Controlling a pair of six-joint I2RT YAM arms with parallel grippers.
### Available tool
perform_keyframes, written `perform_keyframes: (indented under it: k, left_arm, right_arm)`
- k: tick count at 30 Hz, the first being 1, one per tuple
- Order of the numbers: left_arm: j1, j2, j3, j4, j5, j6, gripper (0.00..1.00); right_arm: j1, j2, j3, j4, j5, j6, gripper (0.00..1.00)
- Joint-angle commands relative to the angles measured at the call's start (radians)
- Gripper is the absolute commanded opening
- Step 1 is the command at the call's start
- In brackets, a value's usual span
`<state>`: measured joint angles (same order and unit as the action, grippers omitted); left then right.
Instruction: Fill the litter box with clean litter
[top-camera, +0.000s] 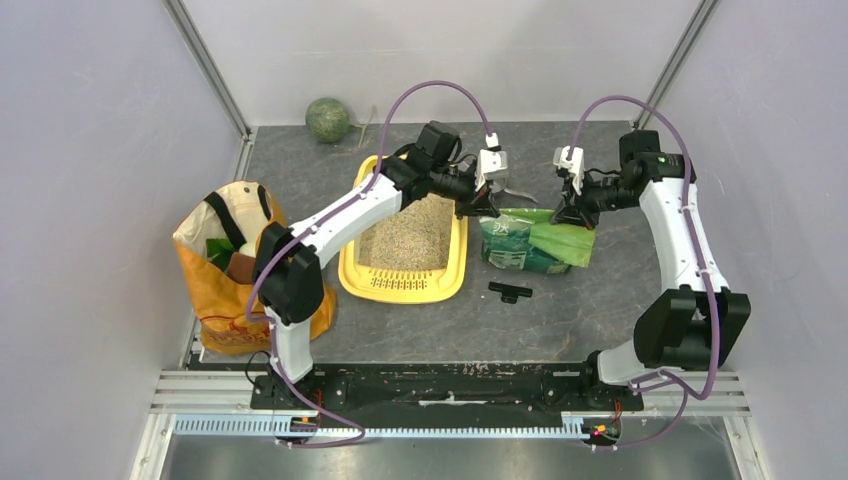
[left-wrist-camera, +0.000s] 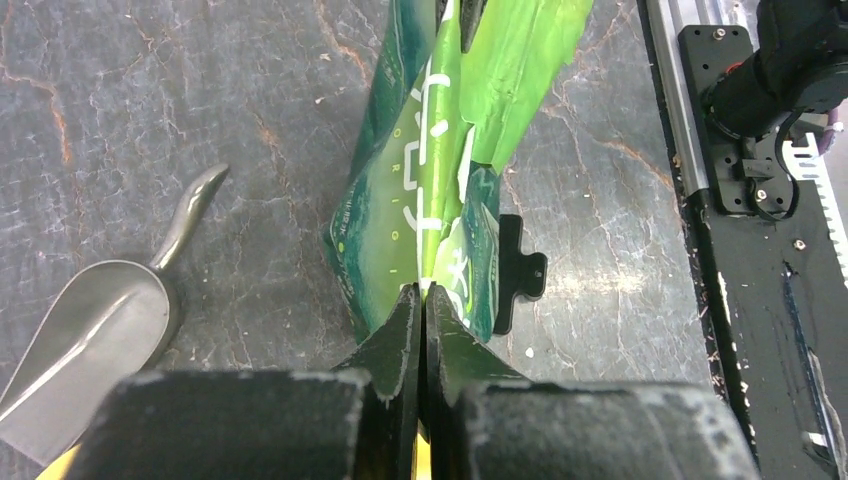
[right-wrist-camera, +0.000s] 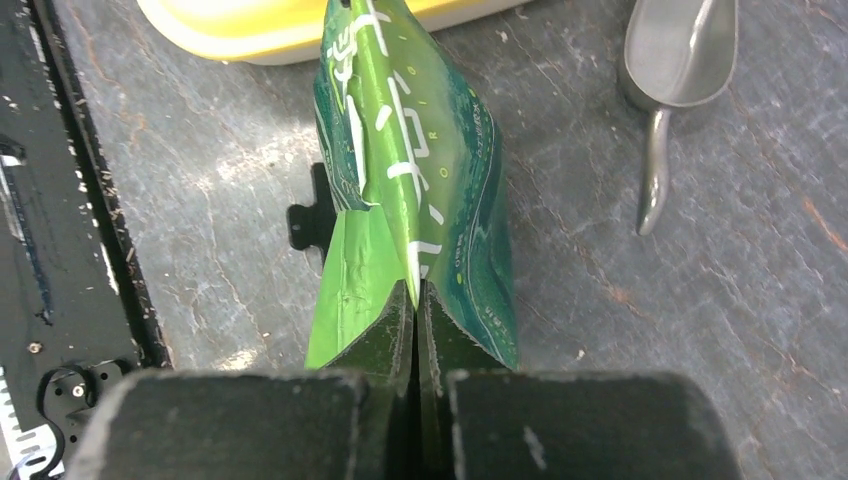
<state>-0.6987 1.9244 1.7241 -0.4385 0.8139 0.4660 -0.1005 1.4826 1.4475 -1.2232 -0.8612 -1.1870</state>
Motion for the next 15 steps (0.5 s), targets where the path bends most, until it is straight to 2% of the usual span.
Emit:
perform_keyframes:
  k: [1,5,8,15]
  left_arm:
    - [0.057,-0.047,0.012,-0.073,-0.013,0.054,0.02]
    - [0.086,-0.016,-0.001,-0.084,-0.040,0.049,0.02]
    - [0.088,-0.015,-0.002,-0.132,-0.045,0.110,0.02]
    - [0.096,-0.052,0.009,-0.096,-0.083,0.112,0.02]
  right_arm:
    - [-0.023,0.025,0.011,-0.009,-0.007,-0.040,0.00]
    - [0.042,0.036,-0.038,0.132,0.009,0.061,0.00]
    - [0.053,0.026,-0.064,0.204,0.032,0.087,0.00]
    - [0.085,0.052,0.068,0.225,-0.001,0.177,0.00]
